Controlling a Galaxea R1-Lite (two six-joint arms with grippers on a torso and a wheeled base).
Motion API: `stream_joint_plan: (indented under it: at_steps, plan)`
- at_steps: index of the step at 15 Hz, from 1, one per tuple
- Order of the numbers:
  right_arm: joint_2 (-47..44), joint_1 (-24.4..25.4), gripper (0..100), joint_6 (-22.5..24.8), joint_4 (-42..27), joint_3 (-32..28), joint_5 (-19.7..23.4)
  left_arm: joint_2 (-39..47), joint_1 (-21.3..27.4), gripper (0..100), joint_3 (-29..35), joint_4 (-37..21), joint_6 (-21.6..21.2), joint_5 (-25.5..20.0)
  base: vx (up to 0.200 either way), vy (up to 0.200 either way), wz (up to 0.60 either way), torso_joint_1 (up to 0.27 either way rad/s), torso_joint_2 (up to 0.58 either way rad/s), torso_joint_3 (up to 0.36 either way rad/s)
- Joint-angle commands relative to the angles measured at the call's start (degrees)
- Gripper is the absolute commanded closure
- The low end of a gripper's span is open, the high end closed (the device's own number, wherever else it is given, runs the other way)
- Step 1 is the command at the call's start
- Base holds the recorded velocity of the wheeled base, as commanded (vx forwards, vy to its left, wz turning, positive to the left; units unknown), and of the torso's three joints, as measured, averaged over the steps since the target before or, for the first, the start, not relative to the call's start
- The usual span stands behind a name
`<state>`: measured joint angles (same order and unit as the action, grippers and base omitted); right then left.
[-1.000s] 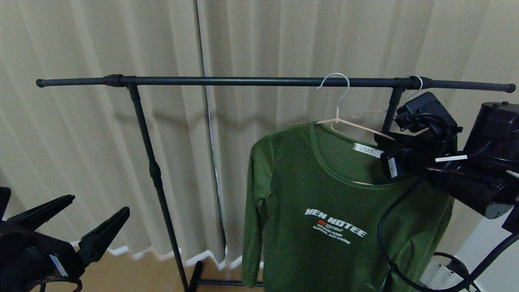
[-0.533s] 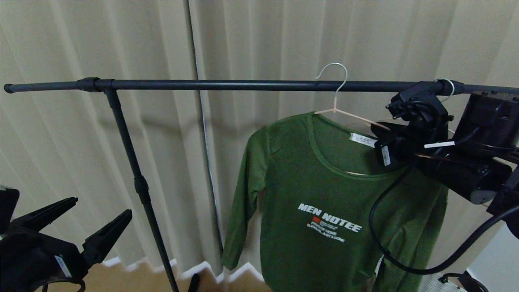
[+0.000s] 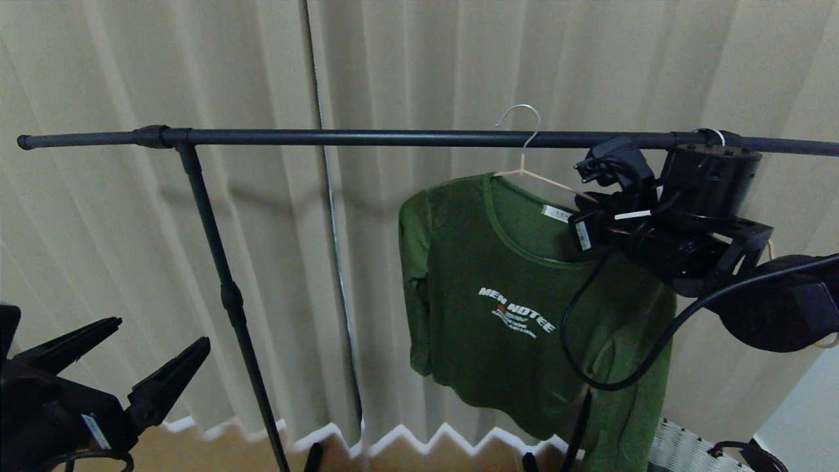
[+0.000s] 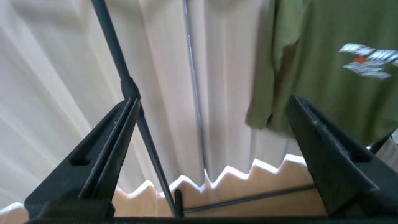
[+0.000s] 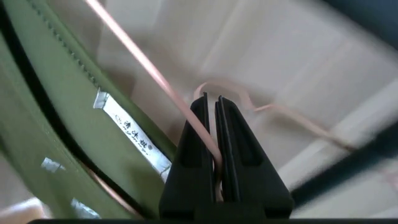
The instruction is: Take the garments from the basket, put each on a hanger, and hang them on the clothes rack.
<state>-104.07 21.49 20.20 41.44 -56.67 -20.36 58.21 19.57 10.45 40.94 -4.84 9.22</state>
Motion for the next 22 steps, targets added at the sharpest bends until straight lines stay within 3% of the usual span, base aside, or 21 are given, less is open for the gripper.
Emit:
stream_joint_plan:
  at_steps: [1, 11, 13, 20, 21, 22]
  plan:
    - [-2.36, 0.22, 100, 0.02, 0.14, -0.28, -0.03, 0.24, 0.03, 0, 0.1, 0.02, 0.01, 0.01, 0.0, 0.0, 0.0, 0.0, 0.0, 0.0]
    - [-1.57, 4.52, 100, 1.77, -0.74, -0.19, -0.21, 0.68, 0.03, 0, 0.01, 0.02, 0.09, 0.01, 0.0, 0.0, 0.0, 0.0, 0.0, 0.0]
    - [-1.49, 4.52, 100, 4.41, -0.83, -0.19, -1.97, 0.68, 0.03, 0, 0.1, -0.07, 0.09, 0.01, 0.0, 0.0, 0.0, 0.0, 0.0, 0.0]
    - [-1.4, 4.88, 100, 4.67, -0.3, 0.78, -2.58, 0.59, -0.05, 0, 0.1, 0.02, 0.18, 0.01, 0.0, 0.0, 0.0, 0.0, 0.0, 0.0]
    - [-1.31, 4.88, 0, 4.59, -0.04, 0.78, -2.41, 0.59, -0.05, 0, 0.1, -0.07, 0.18, 0.01, 0.0, 0.0, 0.0, 0.0, 0.0, 0.0]
    - [-1.22, 4.88, 0, 4.23, 0.22, 0.95, -2.23, 0.59, -0.05, 0, 0.1, 0.02, 0.18, 0.01, 0.0, 0.0, 0.0, 0.0, 0.0, 0.0]
